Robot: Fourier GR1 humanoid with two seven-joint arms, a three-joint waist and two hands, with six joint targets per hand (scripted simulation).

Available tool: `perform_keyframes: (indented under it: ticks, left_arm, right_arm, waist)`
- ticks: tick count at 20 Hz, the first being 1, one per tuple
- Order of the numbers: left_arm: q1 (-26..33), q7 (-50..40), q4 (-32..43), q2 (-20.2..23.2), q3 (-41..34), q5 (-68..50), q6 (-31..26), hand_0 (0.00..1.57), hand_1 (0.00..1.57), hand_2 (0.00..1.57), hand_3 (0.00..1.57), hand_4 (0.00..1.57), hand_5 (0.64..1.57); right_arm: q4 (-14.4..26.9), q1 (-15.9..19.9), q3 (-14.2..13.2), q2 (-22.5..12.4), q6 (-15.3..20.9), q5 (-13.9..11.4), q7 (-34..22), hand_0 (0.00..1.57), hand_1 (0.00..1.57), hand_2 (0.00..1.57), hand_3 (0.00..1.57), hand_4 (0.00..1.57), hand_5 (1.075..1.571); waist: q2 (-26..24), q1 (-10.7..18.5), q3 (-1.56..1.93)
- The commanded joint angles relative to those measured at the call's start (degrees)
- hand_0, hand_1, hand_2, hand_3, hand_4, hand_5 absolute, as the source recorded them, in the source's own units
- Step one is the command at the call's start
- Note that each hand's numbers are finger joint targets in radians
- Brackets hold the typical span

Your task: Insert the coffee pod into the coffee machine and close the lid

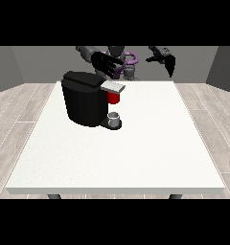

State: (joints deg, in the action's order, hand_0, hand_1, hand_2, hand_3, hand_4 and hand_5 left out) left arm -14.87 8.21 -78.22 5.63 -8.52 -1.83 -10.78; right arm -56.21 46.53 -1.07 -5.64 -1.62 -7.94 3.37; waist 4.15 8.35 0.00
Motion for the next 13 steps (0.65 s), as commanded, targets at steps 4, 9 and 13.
perform_keyframes:
  ticks: [4,9,13]
  left_arm:
    - [3.08,5.11,0.72,-1.02,1.01,-0.25,-1.0,0.0,0.0,0.0,0.0,0.19,1.571]
    - [4.26,5.62,5.46,-2.19,0.91,1.82,2.12,0.0,0.0,0.0,0.0,0.19,1.571]
    - [9.12,3.69,3.49,0.33,-1.09,-0.94,-0.54,0.0,0.0,0.0,0.0,0.19,1.571]
  right_arm:
    - [-2.66,-3.42,2.52,3.93,-3.1,1.0,4.62,0.0,0.0,0.0,0.0,0.13,1.571]
    - [-8.94,-14.15,10.86,5.57,-0.22,10.46,5.99,0.0,0.0,0.0,0.0,0.27,1.571]
    - [-10.77,-24.02,11.53,5.61,1.73,11.19,7.02,0.0,0.0,0.0,0.0,0.16,1.571]
  waist:
    - [-2.12,-2.3,-0.01]
    - [-6.98,-5.63,-0.01]
    - [-11.83,-6.56,0.0]
